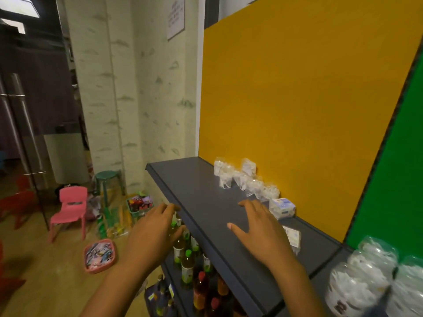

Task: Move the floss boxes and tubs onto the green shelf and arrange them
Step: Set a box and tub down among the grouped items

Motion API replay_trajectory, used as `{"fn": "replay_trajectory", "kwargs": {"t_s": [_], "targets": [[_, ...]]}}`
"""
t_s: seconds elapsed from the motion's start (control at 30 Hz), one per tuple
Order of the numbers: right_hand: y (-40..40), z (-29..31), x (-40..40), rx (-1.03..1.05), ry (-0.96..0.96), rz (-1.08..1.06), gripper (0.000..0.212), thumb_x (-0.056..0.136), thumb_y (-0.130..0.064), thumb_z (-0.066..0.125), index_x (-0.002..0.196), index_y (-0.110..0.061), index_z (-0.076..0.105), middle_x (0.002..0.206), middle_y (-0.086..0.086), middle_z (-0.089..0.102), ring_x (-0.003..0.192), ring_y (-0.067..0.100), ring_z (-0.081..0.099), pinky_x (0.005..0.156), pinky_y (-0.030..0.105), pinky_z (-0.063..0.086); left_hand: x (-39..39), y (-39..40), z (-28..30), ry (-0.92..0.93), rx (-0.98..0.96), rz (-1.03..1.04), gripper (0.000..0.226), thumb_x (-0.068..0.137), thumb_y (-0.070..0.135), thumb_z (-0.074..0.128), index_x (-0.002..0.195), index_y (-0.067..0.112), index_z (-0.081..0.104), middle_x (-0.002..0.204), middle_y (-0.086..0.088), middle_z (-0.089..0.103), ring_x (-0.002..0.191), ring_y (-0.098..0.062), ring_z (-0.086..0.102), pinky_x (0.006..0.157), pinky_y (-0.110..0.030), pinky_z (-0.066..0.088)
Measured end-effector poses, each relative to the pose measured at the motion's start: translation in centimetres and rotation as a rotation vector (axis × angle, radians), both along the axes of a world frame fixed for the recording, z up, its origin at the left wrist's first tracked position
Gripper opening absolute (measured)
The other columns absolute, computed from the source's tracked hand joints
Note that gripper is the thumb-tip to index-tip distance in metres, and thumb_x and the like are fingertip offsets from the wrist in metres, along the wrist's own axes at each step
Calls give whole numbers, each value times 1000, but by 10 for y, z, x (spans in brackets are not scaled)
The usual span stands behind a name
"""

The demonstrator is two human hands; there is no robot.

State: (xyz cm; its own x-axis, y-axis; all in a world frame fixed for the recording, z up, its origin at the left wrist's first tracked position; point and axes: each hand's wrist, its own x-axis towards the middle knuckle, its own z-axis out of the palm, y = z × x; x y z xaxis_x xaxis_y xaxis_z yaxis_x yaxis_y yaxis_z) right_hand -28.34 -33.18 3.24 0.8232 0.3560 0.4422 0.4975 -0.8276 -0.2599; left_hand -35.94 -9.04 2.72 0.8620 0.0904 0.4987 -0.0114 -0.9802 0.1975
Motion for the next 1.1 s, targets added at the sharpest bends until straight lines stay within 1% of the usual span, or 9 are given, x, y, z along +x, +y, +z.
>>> {"fn": "replay_trajectory", "kwargs": {"t_s": [0.2, 0.3, 0.47, 0.6, 0.7, 0.77, 0.83, 0.93, 1.1], "targets": [[46, -7, 47, -20, 12, -59, 59, 92, -62, 50, 139, -30, 36, 141, -9, 41, 129, 14, 41, 94, 31, 44, 59, 53, -8, 37, -15, -56, 46, 90, 56, 48, 129, 32, 43, 125, 9, 53, 110, -13, 54, 83, -30, 50], [71, -8, 69, -20, 0, -120, 59, 92, -63, 49, 139, -30, 36, 141, -10, 41, 130, 13, 40, 94, 29, 43, 93, 83, -7, 30, -3, -94, 46, 90, 57, 47, 128, 32, 43, 124, 8, 53, 105, -13, 56, 79, -31, 52], [116, -3, 99, -20, 8, -244, 61, 91, -63, 48, 140, -29, 35, 142, -8, 41, 130, 15, 41, 98, 31, 42, 149, 136, 7, 28, 4, -167, 47, 91, 56, 46, 131, 31, 42, 129, 7, 51, 109, -13, 56, 83, -29, 51], [137, -6, 114, -10, 29, -338, 59, 92, -61, 49, 140, -29, 36, 143, -8, 41, 130, 14, 42, 97, 32, 44, 197, 164, 8, 38, -3, -283, 45, 91, 55, 48, 128, 30, 44, 126, 5, 53, 114, -16, 53, 86, -33, 50], [140, -13, 120, 5, 57, -424, 58, 92, -60, 50, 139, -29, 37, 144, -8, 41, 131, 15, 42, 98, 33, 44, 228, 166, 3, 48, -23, -373, 44, 91, 54, 49, 127, 29, 44, 125, 5, 54, 114, -17, 53, 87, -35, 51], [137, -16, 127, 13, 72, -474, 59, 91, -59, 51, 140, -28, 37, 144, -7, 41, 132, 15, 42, 98, 33, 44, 242, 162, -3, 55, -33, -440, 44, 91, 53, 49, 128, 30, 44, 126, 7, 53, 115, -15, 53, 89, -33, 50], [135, -16, 137, 25, 57, -509, 57, 91, -57, 54, 138, -27, 40, 140, -5, 45, 128, 17, 44, 94, 33, 45, 256, 158, -9, 57, -49, -500, 43, 91, 53, 49, 128, 31, 44, 127, 9, 52, 116, -12, 52, 89, -29, 49], [131, -13, 160, 44, 22, -546, 53, 90, -54, 57, 133, -26, 43, 135, -4, 47, 123, 18, 47, 91, 33, 47, 287, 152, -13, 73, -77, -542, 42, 91, 53, 50, 127, 33, 43, 127, 11, 52, 116, -10, 51, 88, -28, 49], [120, -14, 206, 59, 2, -578, 53, 90, -54, 59, 133, -29, 42, 138, -5, 46, 123, 17, 48, 92, 32, 48, 337, 135, -15, 69, -117, -594, 42, 91, 50, 52, 128, 32, 44, 126, 9, 52, 114, -11, 52, 86, -29, 50]]}}
